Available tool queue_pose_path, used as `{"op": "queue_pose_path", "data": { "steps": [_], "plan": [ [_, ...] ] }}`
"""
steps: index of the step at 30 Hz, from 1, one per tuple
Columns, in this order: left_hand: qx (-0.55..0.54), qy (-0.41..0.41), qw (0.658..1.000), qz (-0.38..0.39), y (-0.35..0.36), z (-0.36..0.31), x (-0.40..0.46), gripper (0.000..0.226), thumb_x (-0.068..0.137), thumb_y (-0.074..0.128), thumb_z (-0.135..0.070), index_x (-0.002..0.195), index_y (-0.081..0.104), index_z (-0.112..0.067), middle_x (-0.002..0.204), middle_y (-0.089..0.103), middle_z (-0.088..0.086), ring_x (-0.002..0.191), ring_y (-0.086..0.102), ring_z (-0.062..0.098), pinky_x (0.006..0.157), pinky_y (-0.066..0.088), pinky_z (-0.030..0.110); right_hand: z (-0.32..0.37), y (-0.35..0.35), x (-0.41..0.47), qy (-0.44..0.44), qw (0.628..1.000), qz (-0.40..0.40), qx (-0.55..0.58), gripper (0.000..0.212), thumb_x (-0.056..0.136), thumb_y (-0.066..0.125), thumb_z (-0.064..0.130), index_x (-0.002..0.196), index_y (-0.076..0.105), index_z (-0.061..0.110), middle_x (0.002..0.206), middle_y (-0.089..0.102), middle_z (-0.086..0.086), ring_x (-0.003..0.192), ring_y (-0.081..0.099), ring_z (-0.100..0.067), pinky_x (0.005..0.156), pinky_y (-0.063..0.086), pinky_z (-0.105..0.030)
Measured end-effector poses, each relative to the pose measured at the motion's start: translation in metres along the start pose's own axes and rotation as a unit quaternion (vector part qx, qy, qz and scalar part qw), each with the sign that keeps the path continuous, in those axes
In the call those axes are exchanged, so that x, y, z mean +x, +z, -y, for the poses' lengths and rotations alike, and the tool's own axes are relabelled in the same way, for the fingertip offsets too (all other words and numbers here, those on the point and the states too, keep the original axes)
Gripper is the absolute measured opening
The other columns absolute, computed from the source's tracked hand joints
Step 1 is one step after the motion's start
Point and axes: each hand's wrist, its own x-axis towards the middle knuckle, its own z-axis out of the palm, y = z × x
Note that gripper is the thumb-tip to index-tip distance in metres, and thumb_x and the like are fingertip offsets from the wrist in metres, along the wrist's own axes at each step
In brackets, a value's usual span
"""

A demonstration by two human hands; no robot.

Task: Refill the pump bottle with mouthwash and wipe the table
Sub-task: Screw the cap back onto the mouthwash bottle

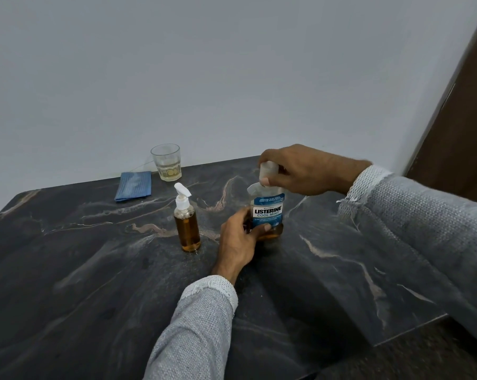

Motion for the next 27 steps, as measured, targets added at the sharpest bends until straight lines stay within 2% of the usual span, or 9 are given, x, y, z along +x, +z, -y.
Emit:
{"op": "queue_pose_path", "data": {
  "steps": [4, 7, 9, 12, 15, 17, 19, 24, 27],
  "plan": [
    [0.006, 0.01, 1.0, -0.015, 0.002, 0.001, -0.001, 0.047, 0.08, 0.076, -0.023, 0.124, 0.058, -0.026, 0.125, 0.064, -0.006, 0.105, 0.052, -0.006, 0.073, 0.038, 0.001, 0.001, 0.011, 0.007, 0.022, 0.999, -0.043, -0.004, 0.039, 0.095, 0.05, 0.048, 0.108, 0.052, 0.012, 0.1, 0.062, -0.007, 0.085, 0.053, -0.021, 0.071, 0.044, -0.034],
    [0.011, 0.012, 1.0, -0.02, 0.002, 0.003, -0.001, 0.047, 0.08, 0.076, -0.023, 0.123, 0.058, -0.025, 0.124, 0.065, -0.008, 0.088, 0.05, -0.02, 0.067, 0.039, -0.004, 0.003, 0.02, 0.008, 0.044, 0.993, -0.106, -0.011, 0.041, 0.092, 0.052, 0.054, 0.095, 0.05, 0.013, 0.085, 0.055, -0.002, 0.072, 0.05, -0.016, 0.059, 0.035, -0.029],
    [0.012, 0.009, 1.0, -0.014, 0.002, 0.003, 0.0, 0.047, 0.08, 0.076, -0.023, 0.124, 0.058, -0.026, 0.124, 0.064, -0.008, 0.093, 0.051, -0.016, 0.071, 0.04, 0.0, 0.002, 0.023, 0.007, 0.053, 0.989, -0.136, -0.017, 0.043, 0.089, 0.053, 0.059, 0.091, 0.049, 0.016, 0.079, 0.053, 0.001, 0.066, 0.048, -0.011, 0.056, 0.034, -0.028],
    [0.009, 0.007, 1.0, 0.003, 0.001, 0.005, 0.002, 0.047, 0.081, 0.074, -0.021, 0.124, 0.057, -0.027, 0.128, 0.063, -0.005, 0.112, 0.051, -0.002, 0.089, 0.04, 0.013, -0.003, 0.013, 0.006, 0.024, 0.995, -0.093, 0.004, 0.045, 0.087, 0.054, 0.061, 0.098, 0.055, 0.017, 0.086, 0.057, 0.004, 0.072, 0.052, -0.011, 0.064, 0.043, -0.031],
    [0.013, 0.014, 1.0, 0.002, 0.001, 0.006, 0.002, 0.046, 0.082, 0.074, -0.021, 0.124, 0.057, -0.028, 0.127, 0.063, -0.008, 0.11, 0.05, -0.005, 0.081, 0.039, 0.005, -0.009, 0.007, 0.004, -0.005, 0.999, -0.03, 0.038, 0.043, 0.089, 0.053, 0.056, 0.112, 0.054, 0.02, 0.096, 0.058, 0.008, 0.084, 0.054, -0.012, 0.074, 0.045, -0.035],
    [0.017, 0.017, 1.0, -0.001, 0.001, 0.006, 0.002, 0.047, 0.082, 0.074, -0.022, 0.125, 0.056, -0.029, 0.126, 0.063, -0.009, 0.109, 0.049, -0.006, 0.076, 0.038, 0.002, -0.01, 0.012, 0.004, 0.002, 0.997, -0.044, 0.062, 0.034, 0.091, 0.053, 0.053, 0.105, 0.051, 0.021, 0.093, 0.058, 0.008, 0.082, 0.054, -0.013, 0.077, 0.045, -0.038],
    [0.015, 0.018, 1.0, -0.003, 0.001, 0.006, 0.002, 0.047, 0.082, 0.074, -0.022, 0.125, 0.056, -0.028, 0.126, 0.063, -0.009, 0.108, 0.05, -0.007, 0.074, 0.039, 0.0, -0.009, 0.021, 0.005, 0.02, 0.995, -0.072, 0.059, 0.038, 0.092, 0.05, 0.054, 0.104, 0.051, 0.018, 0.09, 0.059, 0.006, 0.081, 0.053, -0.014, 0.083, 0.045, -0.048],
    [0.013, 0.011, 1.0, -0.007, 0.002, 0.005, 0.002, 0.048, 0.081, 0.074, -0.02, 0.125, 0.057, -0.026, 0.126, 0.064, -0.008, 0.092, 0.048, -0.02, 0.068, 0.036, -0.008, -0.008, 0.035, 0.005, 0.02, 0.988, -0.145, 0.057, 0.044, 0.093, 0.052, 0.052, 0.111, 0.053, 0.012, 0.088, 0.056, 0.004, 0.075, 0.05, -0.011, 0.059, 0.036, -0.024],
    [0.017, 0.007, 1.0, 0.001, 0.001, 0.006, 0.002, 0.047, 0.082, 0.073, -0.02, 0.126, 0.056, -0.027, 0.128, 0.062, -0.008, 0.105, 0.047, -0.011, 0.07, 0.037, -0.005, -0.01, 0.031, 0.001, -0.003, 0.986, -0.125, 0.109, 0.034, 0.094, 0.055, 0.047, 0.105, 0.055, 0.015, 0.078, 0.052, 0.013, 0.068, 0.047, -0.002, 0.057, 0.032, -0.017]
  ]
}}
